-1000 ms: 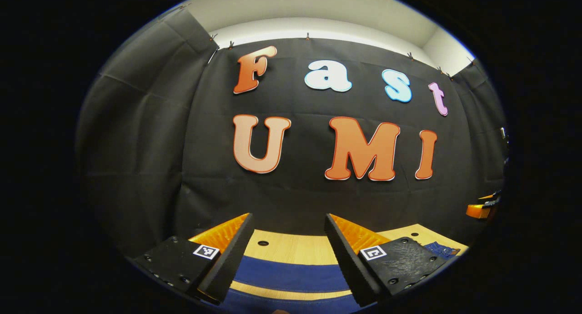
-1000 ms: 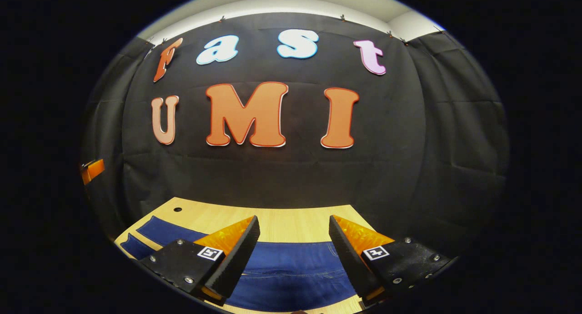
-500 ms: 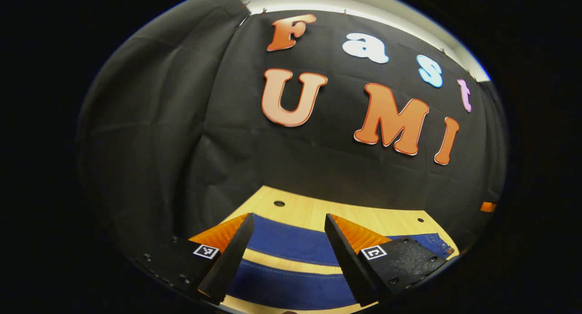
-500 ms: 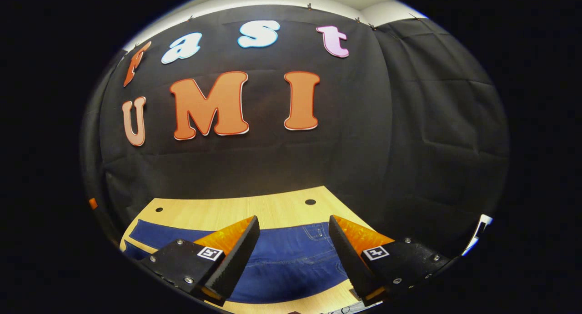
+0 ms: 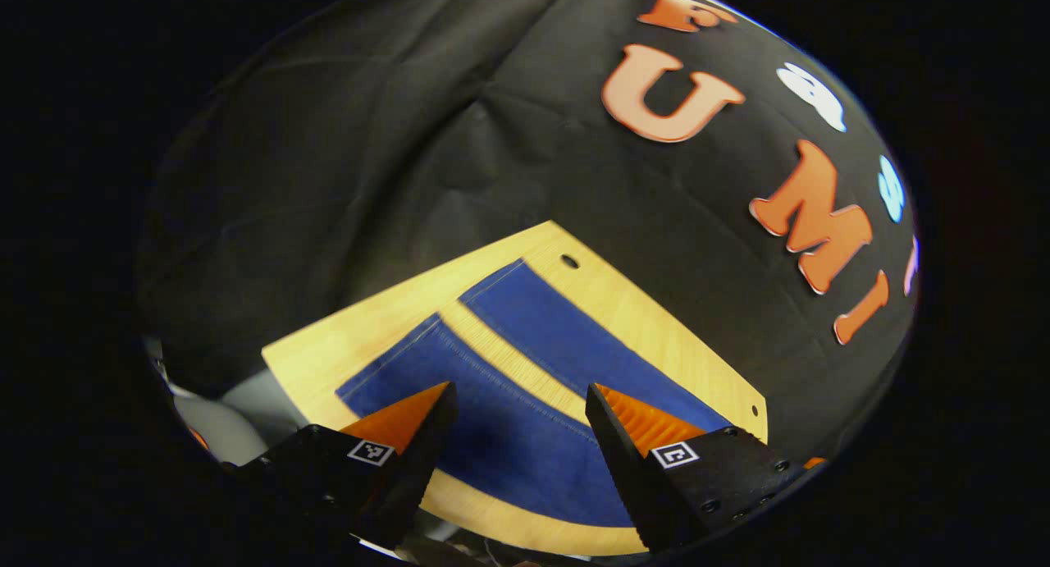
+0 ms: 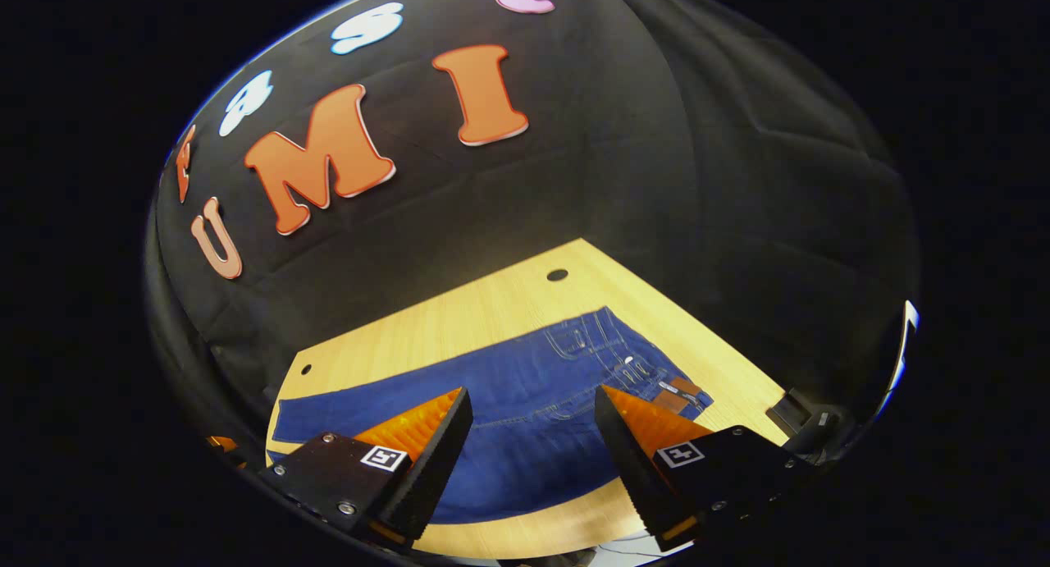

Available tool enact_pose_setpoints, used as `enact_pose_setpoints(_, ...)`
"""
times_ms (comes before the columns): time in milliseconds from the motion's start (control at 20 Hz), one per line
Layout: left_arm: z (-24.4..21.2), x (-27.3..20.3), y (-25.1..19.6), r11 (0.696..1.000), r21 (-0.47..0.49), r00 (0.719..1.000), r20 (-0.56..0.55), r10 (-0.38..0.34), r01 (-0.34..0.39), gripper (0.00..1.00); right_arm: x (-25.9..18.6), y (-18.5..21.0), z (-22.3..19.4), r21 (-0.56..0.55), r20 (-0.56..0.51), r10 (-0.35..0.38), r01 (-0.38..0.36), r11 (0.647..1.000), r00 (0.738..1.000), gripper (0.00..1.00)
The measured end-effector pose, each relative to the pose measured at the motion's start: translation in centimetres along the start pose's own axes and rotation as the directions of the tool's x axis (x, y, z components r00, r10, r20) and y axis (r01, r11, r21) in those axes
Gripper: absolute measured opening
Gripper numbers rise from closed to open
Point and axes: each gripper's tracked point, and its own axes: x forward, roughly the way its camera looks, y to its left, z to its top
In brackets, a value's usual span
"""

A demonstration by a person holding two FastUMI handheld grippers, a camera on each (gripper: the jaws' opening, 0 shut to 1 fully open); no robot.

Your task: Grasp the waist and the cuffs of the jeans and fold them to make the two legs overlap; first hold the waist and fold one-third of the jeans toward the cuffs, then hold the cuffs and fold the remaining one-third in the same direction to finish folding.

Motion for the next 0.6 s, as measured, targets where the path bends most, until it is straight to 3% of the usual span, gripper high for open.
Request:
enact_pose_setpoints(50,-0.6,0.2,1.3,0.998,-0.049,0.999,-0.03,0.025,-0.026,0.98,0.6,-1.1,-0.4,0.027,-0.038,0.001,0.0,1.0,0.999,0.95)
enact_pose_setpoints(200,-1.4,0.7,4.6,0.984,-0.164,0.995,-0.079,0.063,-0.076,0.98,2.4,-3.7,-1.7,0.181,-0.15,0.015,0.012,0.983,0.989,0.96)
enact_pose_setpoints(300,-1.8,1.2,5.8,0.972,-0.215,0.992,-0.1,0.073,-0.093,0.98,3.6,-4.9,-3.0,0.294,-0.204,0.039,0.024,0.955,0.978,0.96)
enact_pose_setpoints(450,-3.1,2.1,7.0,0.943,-0.319,0.982,-0.185,0.034,-0.093,0.97,5.3,-7.1,-4.9,0.415,-0.272,0.029,0.091,0.905,0.962,0.96)
enact_pose_setpoints(600,-3.6,3.1,9.2,0.909,-0.394,0.975,-0.216,0.054,-0.138,0.98,6.7,-8.0,-6.5,0.506,-0.317,0.031,0.141,0.851,0.948,0.96)
